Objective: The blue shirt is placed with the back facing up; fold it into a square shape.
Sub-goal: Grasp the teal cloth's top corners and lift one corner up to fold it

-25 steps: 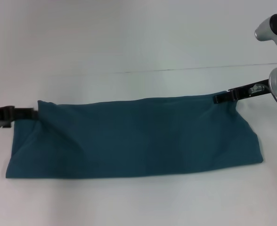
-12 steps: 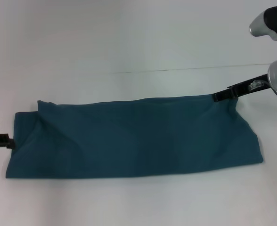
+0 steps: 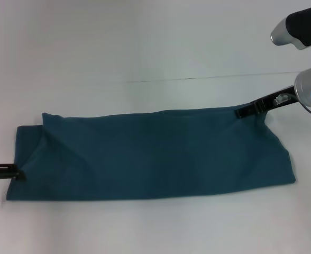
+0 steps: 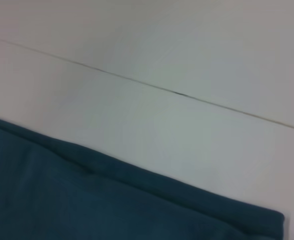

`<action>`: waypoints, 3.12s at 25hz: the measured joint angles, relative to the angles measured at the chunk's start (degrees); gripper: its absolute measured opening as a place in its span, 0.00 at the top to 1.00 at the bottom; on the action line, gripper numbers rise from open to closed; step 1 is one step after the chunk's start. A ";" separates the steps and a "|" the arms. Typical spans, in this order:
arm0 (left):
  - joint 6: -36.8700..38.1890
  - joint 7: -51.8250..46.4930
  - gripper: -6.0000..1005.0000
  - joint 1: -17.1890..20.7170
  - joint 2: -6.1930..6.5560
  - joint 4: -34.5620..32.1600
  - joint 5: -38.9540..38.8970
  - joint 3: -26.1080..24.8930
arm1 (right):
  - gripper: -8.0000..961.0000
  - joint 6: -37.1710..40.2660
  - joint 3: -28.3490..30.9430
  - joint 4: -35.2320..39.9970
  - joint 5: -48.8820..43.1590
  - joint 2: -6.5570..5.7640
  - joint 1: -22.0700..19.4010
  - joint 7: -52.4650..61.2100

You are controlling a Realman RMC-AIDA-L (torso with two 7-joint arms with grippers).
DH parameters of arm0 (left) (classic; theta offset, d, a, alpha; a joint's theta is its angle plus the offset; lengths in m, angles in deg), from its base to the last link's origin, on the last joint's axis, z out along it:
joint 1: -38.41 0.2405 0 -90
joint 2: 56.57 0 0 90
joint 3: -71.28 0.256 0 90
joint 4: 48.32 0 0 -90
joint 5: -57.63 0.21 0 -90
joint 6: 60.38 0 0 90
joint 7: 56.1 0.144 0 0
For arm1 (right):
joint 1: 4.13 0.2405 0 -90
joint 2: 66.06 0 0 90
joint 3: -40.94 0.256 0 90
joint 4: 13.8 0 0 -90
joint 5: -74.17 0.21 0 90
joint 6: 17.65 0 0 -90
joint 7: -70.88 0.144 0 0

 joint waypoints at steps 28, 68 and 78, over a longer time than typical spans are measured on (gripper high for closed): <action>-6.91 0.15 0.07 -4.81 0.07 10.72 2.63 0.09 | 0.04 0.17 -2.47 -0.40 0.01 0.18 -0.18 0.54; -9.77 10.43 0.74 -9.54 -0.36 16.08 1.55 0.03 | 0.05 0.52 -2.78 0.10 0.27 0.15 -0.25 1.39; -7.53 12.62 0.94 -10.27 1.08 15.80 -2.37 -0.05 | 0.08 -1.78 -2.37 0.09 5.39 0.17 -2.96 -1.05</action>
